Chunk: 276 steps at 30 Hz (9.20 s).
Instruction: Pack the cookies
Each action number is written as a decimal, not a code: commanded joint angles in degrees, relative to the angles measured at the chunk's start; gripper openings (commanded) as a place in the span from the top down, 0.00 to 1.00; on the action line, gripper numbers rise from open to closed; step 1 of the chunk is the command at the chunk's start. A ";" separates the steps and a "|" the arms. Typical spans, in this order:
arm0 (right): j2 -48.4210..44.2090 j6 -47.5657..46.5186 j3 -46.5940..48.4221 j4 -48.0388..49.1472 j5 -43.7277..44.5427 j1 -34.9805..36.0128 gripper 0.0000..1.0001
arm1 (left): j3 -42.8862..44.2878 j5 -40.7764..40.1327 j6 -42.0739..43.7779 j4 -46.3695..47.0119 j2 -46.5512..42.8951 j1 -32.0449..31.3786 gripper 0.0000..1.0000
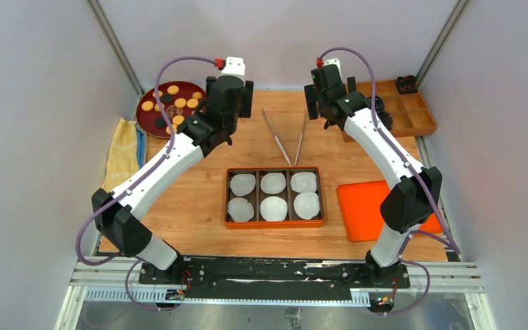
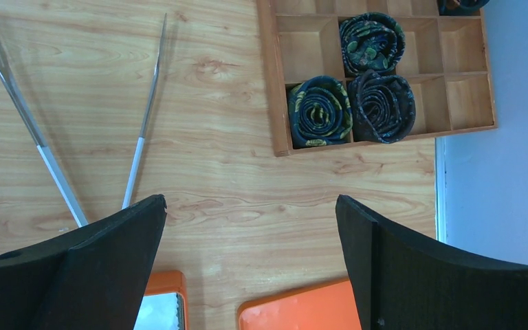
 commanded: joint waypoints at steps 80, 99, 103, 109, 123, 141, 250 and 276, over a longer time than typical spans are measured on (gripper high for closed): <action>32.45 8.21 9.53 2.57 -22.29 2.26 0.00 | -14.95 25.10 -10.68 1.08 -11.32 12.82 0.02; 47.00 13.86 25.52 -4.59 -15.34 2.11 0.00 | -15.80 25.96 -10.66 2.00 -10.46 12.82 0.02; 47.83 13.64 26.03 -4.51 -15.01 2.17 0.00 | -16.26 26.06 -10.77 2.29 -10.14 12.89 0.02; 45.38 13.77 23.64 -4.19 -12.29 2.13 0.11 | -16.67 26.05 -10.79 2.96 -9.52 12.83 0.02; 35.00 7.16 17.18 -1.61 -3.77 2.13 0.53 | -16.41 26.78 -11.47 3.70 -6.19 12.86 0.02; 21.83 3.75 13.11 -5.38 -4.86 1.60 0.48 | -12.38 34.71 -15.10 4.15 -2.37 18.68 0.02; -0.22 5.80 -9.56 4.63 -25.27 8.87 0.52 | 2.13 27.42 -20.06 -4.45 9.99 12.56 0.44; 19.42 2.91 5.71 3.83 -19.13 10.42 0.50 | -14.71 28.00 -18.21 -4.35 -2.52 12.56 0.37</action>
